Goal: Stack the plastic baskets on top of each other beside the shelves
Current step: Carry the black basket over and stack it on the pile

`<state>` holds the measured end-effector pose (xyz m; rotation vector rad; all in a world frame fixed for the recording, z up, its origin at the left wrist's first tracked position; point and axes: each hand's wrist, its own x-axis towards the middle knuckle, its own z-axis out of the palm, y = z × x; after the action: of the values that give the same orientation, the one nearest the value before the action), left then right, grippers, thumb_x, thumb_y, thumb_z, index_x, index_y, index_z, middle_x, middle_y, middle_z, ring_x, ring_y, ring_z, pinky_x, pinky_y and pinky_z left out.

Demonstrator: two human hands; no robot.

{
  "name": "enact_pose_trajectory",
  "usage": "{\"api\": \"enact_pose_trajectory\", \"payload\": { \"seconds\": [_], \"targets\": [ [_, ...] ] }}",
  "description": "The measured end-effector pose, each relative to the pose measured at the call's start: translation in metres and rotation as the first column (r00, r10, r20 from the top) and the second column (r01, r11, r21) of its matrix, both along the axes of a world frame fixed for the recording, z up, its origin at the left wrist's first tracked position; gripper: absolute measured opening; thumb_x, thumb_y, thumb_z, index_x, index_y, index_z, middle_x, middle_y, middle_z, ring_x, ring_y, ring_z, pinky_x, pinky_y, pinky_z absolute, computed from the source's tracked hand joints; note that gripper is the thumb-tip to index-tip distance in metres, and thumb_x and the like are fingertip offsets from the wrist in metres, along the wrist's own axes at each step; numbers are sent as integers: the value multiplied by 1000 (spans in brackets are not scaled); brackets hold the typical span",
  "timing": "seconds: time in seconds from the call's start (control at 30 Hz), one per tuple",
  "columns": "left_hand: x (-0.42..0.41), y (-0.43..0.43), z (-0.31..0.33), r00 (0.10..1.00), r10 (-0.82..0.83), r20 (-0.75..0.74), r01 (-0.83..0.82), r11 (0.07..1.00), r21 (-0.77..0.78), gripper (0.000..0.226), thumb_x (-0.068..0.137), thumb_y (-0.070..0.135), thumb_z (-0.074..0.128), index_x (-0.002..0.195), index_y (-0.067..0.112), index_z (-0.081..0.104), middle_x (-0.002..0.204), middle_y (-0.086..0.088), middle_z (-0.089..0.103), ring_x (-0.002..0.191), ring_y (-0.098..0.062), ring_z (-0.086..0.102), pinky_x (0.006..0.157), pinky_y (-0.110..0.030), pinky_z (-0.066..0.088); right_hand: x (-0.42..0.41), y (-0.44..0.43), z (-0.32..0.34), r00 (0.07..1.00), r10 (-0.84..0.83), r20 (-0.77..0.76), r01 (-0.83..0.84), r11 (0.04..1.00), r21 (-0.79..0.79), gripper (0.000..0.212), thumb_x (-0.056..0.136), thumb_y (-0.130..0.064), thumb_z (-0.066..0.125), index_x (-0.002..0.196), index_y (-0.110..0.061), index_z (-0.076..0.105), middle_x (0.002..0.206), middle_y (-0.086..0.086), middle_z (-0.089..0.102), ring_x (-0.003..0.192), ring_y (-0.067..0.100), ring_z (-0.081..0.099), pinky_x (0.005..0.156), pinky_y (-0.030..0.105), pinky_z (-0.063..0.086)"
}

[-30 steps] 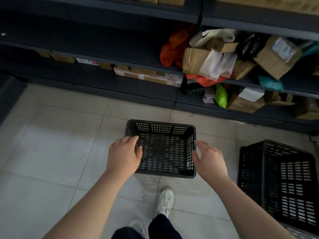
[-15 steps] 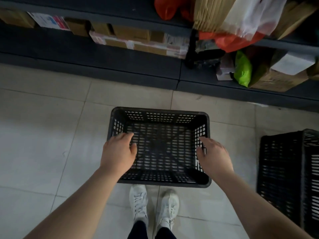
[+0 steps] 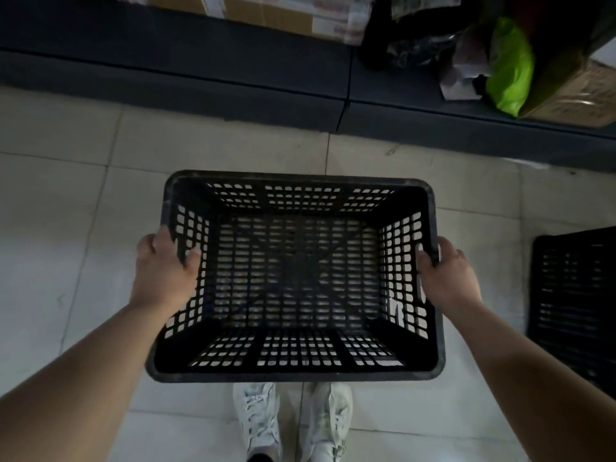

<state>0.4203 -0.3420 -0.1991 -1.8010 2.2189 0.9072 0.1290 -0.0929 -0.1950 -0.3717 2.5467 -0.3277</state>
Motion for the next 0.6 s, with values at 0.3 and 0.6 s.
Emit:
{"api": "enact_pose_trajectory", "payload": {
  "seconds": [0.3,0.6],
  "targets": [
    [28,-21,-41,929,345,-132,-302,915,267,50,96,50,32,125,11,44,115,-16,61,88,-30,66,75,-46,55,-18,5,-39,744,-545,385,620,779,-95,36,93,-39,40,88,-11,62,95,16,68,73,31,68,76,45,57],
    [40,-25,-54,790,563,-242,-392,768,507,57,91,59,35,101,10,61,109,-12,61,88,-30,65,78,-38,53,-14,13,-53,628,-541,559,700,707,-102,67,91,-63,29,90,-6,64,67,10,56,56,22,55,58,32,47]
  ]
}}
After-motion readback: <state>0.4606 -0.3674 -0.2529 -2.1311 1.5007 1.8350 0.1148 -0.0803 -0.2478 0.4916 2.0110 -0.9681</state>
